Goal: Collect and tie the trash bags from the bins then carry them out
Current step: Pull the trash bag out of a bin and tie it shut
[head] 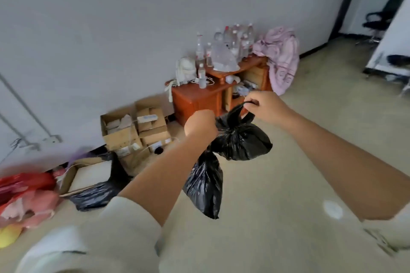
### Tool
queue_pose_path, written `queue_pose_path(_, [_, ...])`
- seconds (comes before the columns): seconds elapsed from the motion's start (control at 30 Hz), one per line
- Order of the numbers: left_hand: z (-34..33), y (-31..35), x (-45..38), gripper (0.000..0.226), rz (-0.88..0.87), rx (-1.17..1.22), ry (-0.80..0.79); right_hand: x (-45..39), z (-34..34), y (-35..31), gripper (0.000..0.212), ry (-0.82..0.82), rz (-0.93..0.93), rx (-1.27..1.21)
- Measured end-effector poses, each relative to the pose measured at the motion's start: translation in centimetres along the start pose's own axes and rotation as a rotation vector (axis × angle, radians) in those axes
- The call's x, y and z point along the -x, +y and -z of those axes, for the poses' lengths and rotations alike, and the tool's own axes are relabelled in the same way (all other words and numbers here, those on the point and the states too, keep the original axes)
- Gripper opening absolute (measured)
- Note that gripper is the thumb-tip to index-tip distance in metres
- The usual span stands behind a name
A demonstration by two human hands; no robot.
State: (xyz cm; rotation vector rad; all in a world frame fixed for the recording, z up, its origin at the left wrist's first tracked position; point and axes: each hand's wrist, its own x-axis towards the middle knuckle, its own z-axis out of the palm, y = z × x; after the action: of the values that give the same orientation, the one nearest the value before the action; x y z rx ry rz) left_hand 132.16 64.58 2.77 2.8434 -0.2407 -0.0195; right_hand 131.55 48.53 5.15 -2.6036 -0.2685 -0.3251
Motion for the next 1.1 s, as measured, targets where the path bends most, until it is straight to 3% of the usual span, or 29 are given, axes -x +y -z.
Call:
queue_pose_path(0.13, [-4.3, 15.4, -2.0, 0.031, -0.175, -0.032, -0.035, 6.1, 8.5, 13.4, 0.024, 0.085, -0.212, 0.081])
queue_pose_path(0.27, [-10.2, 31.2, -3.1, 0.035, -0.344, -0.052, -0.096, 13.3, 16.4, 27.0, 0.026, 0.043, -0.39, 0.239])
queue_pose_path(0.43, [-16.3, 49.3, -2.7, 0.029, -0.512, 0.001, -0.178, 22.3, 25.5, 40.4, 0.023, 0.016, -0.57, 0.343])
queue_pose_path(0.7, [-26.3, 76.4, -3.3, 0.028, -0.79, 0.035, -0.241, 34.4, 37.8, 61.5, 0.026, 0.162, -0.928, 0.381])
queue_pose_path(0.93, [-34.4, 99.6, -7.6, 0.025, -0.959, -0.001, -0.346, 37.1, 49.3, 81.2, 0.029, -0.049, -1.11, 0.317])
queue_pose_path(1.1, [-39.2, 113.9, -11.7, 0.02, -1.002, -0.052, -0.351, 37.6, 55.9, 94.2, 0.03, -0.087, -1.176, 0.311])
